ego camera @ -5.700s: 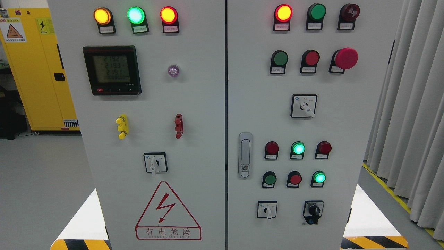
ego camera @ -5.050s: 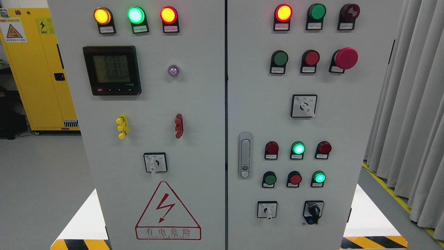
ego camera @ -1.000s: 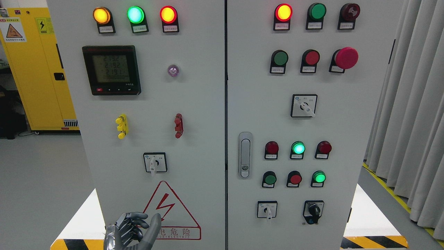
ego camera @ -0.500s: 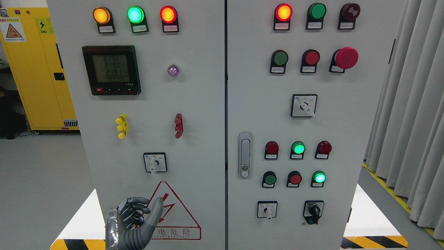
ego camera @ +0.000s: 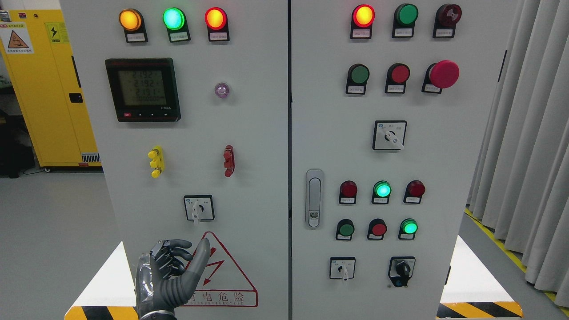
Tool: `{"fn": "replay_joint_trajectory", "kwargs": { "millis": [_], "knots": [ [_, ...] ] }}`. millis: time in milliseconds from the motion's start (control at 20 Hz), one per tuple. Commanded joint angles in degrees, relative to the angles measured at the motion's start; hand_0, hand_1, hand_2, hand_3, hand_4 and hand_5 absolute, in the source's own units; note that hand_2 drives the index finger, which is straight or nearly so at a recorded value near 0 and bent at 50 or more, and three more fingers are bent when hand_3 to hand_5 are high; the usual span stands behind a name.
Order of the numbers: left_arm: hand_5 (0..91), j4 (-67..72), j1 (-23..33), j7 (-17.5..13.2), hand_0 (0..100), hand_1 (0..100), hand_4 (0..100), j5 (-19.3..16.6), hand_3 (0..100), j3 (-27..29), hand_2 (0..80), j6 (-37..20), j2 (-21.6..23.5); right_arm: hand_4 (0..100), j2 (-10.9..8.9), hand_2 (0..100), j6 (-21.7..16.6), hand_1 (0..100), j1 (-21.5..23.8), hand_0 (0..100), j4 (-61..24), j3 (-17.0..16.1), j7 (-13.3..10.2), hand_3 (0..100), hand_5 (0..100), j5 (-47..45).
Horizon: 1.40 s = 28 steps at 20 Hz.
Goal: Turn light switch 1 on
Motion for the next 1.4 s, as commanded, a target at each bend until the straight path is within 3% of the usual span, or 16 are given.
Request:
{"fn": "replay_joint_trajectory", "kwargs": {
  "millis": [0,550,1350],
  "knots": [
    [79.4,-0.12,-3.01,-0.02,9,69,91,-1.21,78,-0.17,55.8,1.96,-0.82,0,0.0,4,0.05,50,0.0,0,0.0,0.0,0.04,0,0,-1.67],
    [79.8,-0.03,-4.69,-0.02,9,68,91,-3.14,79,-0.17,55.8,4.6,-1.0,0,0.0,4,0.05,50,0.0,0,0.0,0.0,0.04,0,0,-1.67],
    [79.9,1.11,-6.09,-0.11,17,67,91,-4.55,79,-0.25,55.5,7.15,-1.27,0,0.0,4,0.05,50,0.0,0,0.0,0.0,0.04,0,0,-1.67]
  ]
}}
